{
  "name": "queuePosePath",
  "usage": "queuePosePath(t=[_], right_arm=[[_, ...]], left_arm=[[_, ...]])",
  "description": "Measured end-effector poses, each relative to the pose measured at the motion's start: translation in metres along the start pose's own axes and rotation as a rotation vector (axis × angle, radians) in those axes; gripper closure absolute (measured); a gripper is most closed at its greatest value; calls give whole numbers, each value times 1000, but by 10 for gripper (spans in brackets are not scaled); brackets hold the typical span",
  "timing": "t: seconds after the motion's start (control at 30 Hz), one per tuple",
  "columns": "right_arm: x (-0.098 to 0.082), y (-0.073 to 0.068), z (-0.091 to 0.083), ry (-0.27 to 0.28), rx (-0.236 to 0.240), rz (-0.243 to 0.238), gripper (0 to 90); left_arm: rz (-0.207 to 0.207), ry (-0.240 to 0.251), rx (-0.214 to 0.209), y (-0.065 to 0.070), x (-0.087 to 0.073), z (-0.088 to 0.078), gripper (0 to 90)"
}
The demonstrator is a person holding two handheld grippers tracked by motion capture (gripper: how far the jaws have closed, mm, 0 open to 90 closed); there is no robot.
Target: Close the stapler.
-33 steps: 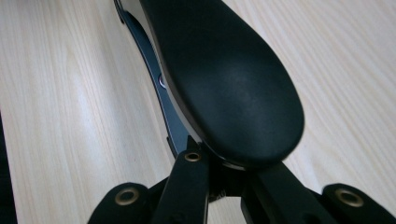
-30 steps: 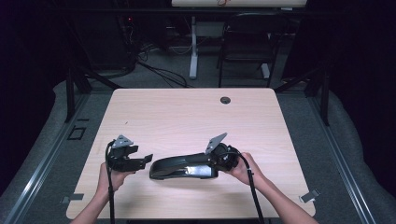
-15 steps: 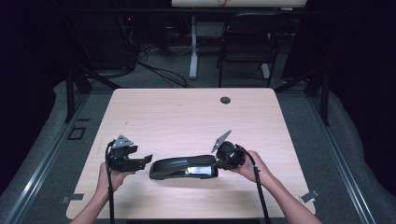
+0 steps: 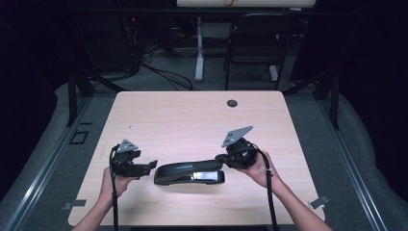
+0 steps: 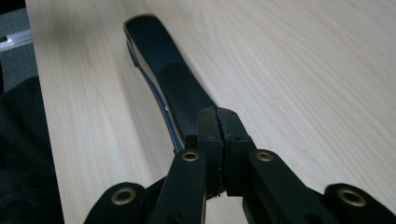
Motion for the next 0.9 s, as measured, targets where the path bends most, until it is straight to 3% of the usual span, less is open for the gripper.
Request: queuePosePath(t=[0.5,0.63,0.9], right_arm=[[-9,-1,19,-110,-22,-20,899],[-11,-1,22,-103,-13,-9,900],[-16,1,30,-148,-1,-8,900]], left_arm=[[-1,5,14,-1,0,0,182],[0,7,16,-1,0,0,182],[0,-1,23,-2,-1,1,183]])
Point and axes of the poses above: each handheld gripper's, and its own axes: z roughly forward along the jaws, x roughly out of its top, y roughly to its right, the point moved 3 cm from there along z, roughly forward along the jaws, and after that the axes turned 7 degrees about -x, right-handed, at the moved point
